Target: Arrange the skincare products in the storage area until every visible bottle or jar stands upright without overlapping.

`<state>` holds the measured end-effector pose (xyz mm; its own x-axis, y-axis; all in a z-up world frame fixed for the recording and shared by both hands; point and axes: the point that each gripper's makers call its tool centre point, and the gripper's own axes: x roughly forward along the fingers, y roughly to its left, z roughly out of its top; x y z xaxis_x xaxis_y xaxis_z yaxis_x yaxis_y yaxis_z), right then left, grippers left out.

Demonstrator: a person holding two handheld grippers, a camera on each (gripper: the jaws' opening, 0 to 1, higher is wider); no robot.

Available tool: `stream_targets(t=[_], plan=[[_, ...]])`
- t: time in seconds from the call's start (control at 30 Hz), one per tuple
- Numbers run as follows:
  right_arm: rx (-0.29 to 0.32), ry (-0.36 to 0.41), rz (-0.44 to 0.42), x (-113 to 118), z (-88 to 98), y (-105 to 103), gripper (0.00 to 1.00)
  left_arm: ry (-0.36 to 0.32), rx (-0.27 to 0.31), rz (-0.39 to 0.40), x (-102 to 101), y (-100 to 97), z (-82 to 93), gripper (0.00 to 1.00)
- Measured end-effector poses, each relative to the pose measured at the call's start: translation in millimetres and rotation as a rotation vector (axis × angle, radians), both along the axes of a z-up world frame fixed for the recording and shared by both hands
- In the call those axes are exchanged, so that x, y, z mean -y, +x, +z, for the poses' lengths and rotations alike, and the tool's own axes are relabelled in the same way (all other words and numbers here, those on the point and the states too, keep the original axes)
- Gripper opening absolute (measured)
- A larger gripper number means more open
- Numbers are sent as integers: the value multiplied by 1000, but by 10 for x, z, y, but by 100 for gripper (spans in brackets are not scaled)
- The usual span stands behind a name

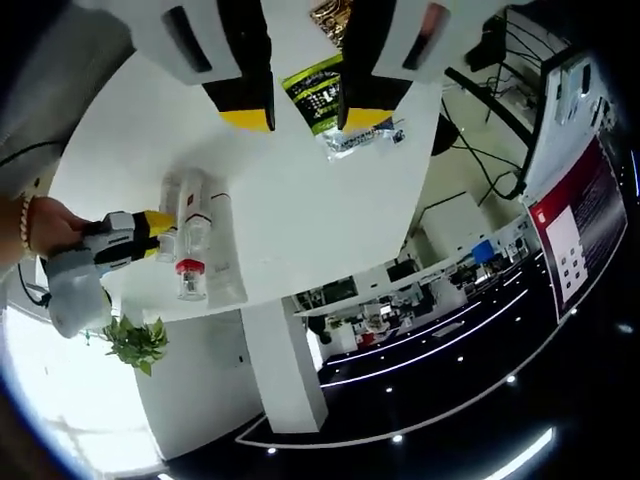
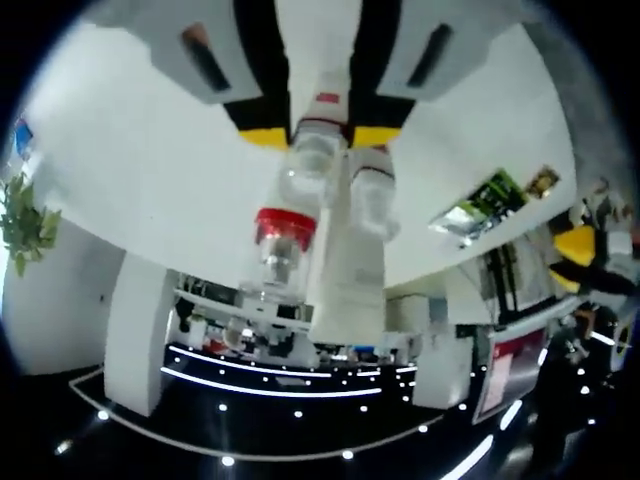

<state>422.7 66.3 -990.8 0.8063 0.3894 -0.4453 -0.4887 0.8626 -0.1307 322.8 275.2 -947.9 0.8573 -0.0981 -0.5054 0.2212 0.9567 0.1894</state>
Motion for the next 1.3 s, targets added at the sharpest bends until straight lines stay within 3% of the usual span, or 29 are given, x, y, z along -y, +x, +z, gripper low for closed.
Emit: stream_targets(t=[0.03,0.13,0.27,0.33,0.5,0.6,0.77,0.93,1.07,1.3], plan=[[-2,2,6,-11,-12,0,20,2,-3,-2,2,-3,-8,26],[-102,7,11,-11,-174,-56,25,8,-7,-8,9,-4,-17,26],[-88,12,17,10,-146,-42,29,7,-14,-13,14,-6,-30,26],[-130,22,29,4,-195,-80,32,4,-22,-16,19,-9,-44,26],[-244,-69,112,78,-407,-263,30,-18,-54,-35,66,-41,-103,26],[-270,-38,105,146,-394,-250,28,-8,-68,-69,142,-45,-135,26],[-282,11,94,186,-373,-212,23,39,-103,-113,217,-63,-209,26],[-261,-56,146,129,-396,-208,18,3,-97,-199,404,-56,-153,25],[-238,-48,145,109,-335,-137,15,-61,-154,-291,656,-79,-146,25],[-237,-18,157,39,-318,-133,14,-17,-173,-426,1052,208,-177,25]])
